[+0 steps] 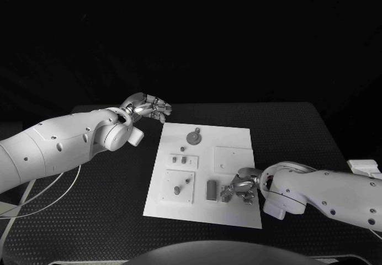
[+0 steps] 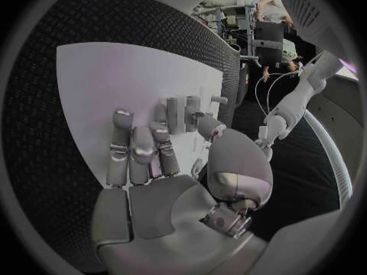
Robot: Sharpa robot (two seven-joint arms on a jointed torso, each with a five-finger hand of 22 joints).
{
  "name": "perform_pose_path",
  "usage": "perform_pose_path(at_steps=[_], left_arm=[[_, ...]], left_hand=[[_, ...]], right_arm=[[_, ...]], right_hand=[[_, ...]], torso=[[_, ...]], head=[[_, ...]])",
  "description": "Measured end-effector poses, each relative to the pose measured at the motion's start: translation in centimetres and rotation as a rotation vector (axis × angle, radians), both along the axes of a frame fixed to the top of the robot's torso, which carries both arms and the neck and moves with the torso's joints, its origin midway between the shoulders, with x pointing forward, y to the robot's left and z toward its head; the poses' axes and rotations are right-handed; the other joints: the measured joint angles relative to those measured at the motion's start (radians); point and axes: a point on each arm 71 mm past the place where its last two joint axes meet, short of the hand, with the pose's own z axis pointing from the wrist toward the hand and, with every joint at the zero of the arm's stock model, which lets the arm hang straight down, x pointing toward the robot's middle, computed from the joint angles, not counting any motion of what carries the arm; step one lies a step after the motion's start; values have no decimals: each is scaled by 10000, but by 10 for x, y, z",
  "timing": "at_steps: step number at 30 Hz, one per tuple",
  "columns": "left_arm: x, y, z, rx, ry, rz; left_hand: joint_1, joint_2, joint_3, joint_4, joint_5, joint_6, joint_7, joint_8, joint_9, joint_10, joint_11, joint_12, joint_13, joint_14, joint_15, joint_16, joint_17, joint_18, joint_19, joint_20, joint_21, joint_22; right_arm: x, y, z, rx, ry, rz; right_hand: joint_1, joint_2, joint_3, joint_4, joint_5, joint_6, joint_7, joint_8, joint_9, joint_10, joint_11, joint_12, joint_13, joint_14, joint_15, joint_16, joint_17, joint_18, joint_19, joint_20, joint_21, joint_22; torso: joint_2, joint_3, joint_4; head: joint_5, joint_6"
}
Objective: Assemble the parts on the task board
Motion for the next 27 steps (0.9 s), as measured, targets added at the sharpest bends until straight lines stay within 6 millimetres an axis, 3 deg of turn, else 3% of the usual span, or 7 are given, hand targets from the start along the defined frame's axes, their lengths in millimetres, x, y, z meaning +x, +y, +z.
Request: perform_pose_path(at_steps=[27], left_arm=[[0, 0, 0, 6, 14, 3]], left_hand=[[0, 0, -1, -1, 0, 0, 0, 0, -8, 1, -1, 0, 1, 0, 0, 0, 9, -72, 0, 0, 0, 7]], right_arm=[[-1, -3, 5, 95, -185, 85]], right_hand=[[0, 1, -1, 55, 0, -69, 59, 0, -4, -2, 1, 0, -1, 37, -32, 1, 7, 1, -3, 4, 0, 5]], torso=[[-1, 0, 1]], head=[[12, 4]])
